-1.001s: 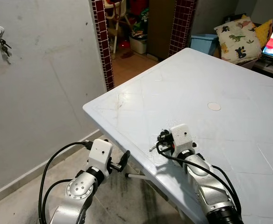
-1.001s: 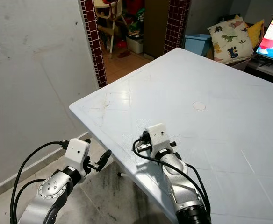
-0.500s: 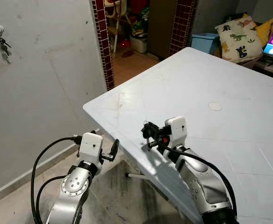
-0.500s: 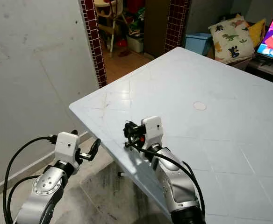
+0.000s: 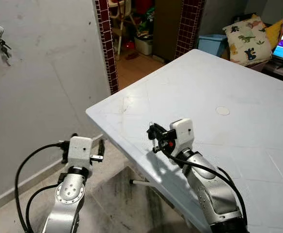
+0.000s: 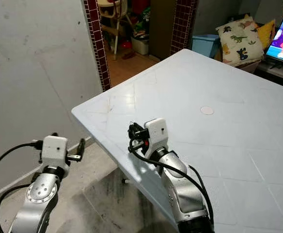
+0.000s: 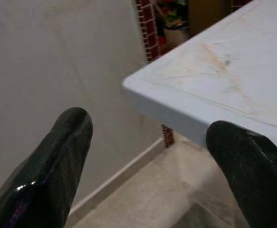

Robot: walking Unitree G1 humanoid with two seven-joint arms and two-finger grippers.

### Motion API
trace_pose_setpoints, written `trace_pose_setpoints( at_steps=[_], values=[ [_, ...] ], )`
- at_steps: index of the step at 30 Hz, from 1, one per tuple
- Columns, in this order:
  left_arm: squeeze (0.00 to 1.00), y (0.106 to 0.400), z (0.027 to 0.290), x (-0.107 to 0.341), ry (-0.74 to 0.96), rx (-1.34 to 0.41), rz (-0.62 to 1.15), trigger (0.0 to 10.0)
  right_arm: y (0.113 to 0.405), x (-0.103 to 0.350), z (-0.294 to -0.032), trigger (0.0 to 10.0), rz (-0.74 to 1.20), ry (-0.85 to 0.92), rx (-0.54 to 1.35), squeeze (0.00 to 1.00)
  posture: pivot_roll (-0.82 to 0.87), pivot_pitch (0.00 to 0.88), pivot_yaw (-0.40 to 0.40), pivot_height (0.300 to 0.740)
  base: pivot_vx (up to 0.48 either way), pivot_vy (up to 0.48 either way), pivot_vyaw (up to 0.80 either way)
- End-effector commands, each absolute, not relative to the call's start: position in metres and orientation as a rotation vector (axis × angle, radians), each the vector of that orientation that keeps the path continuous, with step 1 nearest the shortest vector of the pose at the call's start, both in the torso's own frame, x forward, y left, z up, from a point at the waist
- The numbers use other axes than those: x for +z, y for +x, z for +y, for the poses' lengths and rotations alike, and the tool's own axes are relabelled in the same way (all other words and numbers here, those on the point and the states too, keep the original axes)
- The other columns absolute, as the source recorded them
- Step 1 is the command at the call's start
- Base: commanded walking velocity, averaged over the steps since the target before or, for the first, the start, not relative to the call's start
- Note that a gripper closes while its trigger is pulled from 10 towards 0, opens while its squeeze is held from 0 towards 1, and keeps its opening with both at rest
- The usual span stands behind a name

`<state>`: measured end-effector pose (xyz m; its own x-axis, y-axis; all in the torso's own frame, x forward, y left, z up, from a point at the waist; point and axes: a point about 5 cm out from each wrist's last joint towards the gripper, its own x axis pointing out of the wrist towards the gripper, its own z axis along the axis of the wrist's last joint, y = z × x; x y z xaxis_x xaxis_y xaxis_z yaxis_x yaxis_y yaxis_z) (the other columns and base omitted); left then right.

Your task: Hang keys on a hook

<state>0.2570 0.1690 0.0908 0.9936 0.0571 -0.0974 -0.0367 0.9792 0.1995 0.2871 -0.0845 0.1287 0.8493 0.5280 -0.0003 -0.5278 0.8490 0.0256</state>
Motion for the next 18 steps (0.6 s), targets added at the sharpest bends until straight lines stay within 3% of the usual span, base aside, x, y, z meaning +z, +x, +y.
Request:
trace_pose_setpoints(
  at_steps=[1,18],
  values=[
    [0.0,0.255,0.17,0.094,0.204,0.063,0.085,10.0,0.286,0.135,-0.086,10.0,-0.03,-0.01,0.547,0.0,0.01,0.0,0.036,0.74,0.0,0.0,0.8],
    [0.0,0.264,0.158,0.097,0.161,0.001,0.082,10.0,0.289,0.13,-0.085,10.0,-0.011,-0.015,0.474,0.0,0.01,0.0,0.073,0.74,0.0,0.0,0.8]
  ],
)
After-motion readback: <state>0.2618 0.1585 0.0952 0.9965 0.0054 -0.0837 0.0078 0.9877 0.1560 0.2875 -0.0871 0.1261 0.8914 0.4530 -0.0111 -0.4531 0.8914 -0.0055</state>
